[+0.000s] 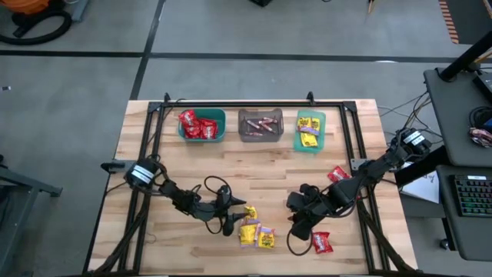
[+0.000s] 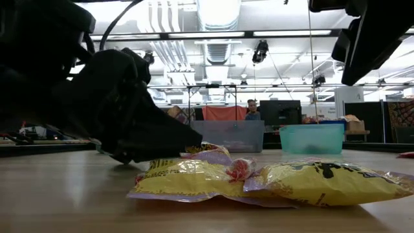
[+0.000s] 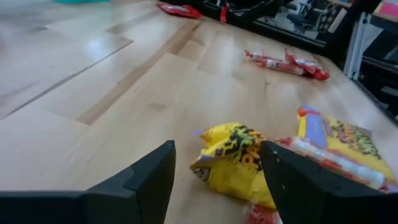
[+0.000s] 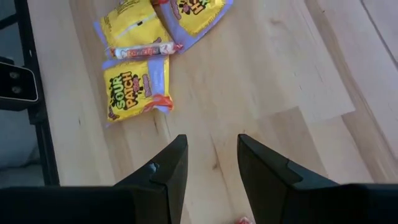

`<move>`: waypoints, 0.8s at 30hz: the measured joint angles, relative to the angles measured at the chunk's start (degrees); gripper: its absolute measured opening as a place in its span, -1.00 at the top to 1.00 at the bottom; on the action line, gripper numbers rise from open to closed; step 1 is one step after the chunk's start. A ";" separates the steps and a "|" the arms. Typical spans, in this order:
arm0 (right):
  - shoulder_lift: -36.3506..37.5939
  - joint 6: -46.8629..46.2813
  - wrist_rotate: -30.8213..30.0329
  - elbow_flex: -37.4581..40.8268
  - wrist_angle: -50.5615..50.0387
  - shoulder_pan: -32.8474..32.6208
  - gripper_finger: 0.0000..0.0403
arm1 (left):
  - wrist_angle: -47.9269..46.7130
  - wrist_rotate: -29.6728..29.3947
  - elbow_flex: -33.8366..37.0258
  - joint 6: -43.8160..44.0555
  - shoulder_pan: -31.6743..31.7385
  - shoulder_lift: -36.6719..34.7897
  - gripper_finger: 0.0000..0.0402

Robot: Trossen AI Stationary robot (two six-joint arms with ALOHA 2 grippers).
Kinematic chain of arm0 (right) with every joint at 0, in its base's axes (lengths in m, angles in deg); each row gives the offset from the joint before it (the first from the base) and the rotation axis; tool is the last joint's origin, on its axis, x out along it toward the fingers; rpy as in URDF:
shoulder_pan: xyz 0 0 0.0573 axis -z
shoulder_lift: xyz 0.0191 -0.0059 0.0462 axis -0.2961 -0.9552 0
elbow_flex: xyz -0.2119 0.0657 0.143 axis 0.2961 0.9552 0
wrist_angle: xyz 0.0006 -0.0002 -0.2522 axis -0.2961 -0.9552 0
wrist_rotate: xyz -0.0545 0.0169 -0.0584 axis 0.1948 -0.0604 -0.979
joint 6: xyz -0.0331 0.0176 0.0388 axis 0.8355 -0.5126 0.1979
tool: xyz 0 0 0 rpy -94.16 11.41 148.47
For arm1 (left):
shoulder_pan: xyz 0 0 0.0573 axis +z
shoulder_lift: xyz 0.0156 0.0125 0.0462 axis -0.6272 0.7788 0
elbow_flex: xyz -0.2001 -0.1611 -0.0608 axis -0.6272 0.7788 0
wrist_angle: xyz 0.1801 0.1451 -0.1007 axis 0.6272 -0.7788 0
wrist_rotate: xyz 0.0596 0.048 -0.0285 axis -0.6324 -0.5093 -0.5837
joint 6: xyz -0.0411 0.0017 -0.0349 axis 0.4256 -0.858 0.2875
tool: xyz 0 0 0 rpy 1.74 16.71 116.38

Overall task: Sort candy
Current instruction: Put the yellow candy into the light green bin

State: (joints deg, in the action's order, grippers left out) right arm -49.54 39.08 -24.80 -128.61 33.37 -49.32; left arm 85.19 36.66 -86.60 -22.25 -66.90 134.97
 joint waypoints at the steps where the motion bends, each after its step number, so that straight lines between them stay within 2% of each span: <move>1: -0.02 0.20 -0.31 0.00 0.00 0.00 0.36 | 0.28 0.00 0.00 0.21 0.04 0.10 -0.06; 10: -0.02 1.77 -2.85 0.04 0.15 0.04 0.36 | -0.26 0.03 -0.76 -1.82 0.00 0.55 0.24; 16: -0.02 1.85 -2.90 0.04 0.20 0.02 0.36 | -0.37 0.09 -0.63 -2.05 0.02 0.55 0.54; 22: -0.02 2.80 -4.38 0.04 0.24 0.00 0.36 | -0.50 -0.87 -0.49 -2.17 0.02 0.55 0.93; 24: -0.02 3.19 -4.63 0.04 0.25 0.00 0.36 | -0.51 -1.01 -0.24 -2.18 0.04 0.36 0.97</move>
State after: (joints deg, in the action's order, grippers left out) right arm -49.56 42.28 -29.43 -128.57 33.62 -49.32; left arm 84.67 35.66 -86.83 -24.43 -66.85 135.32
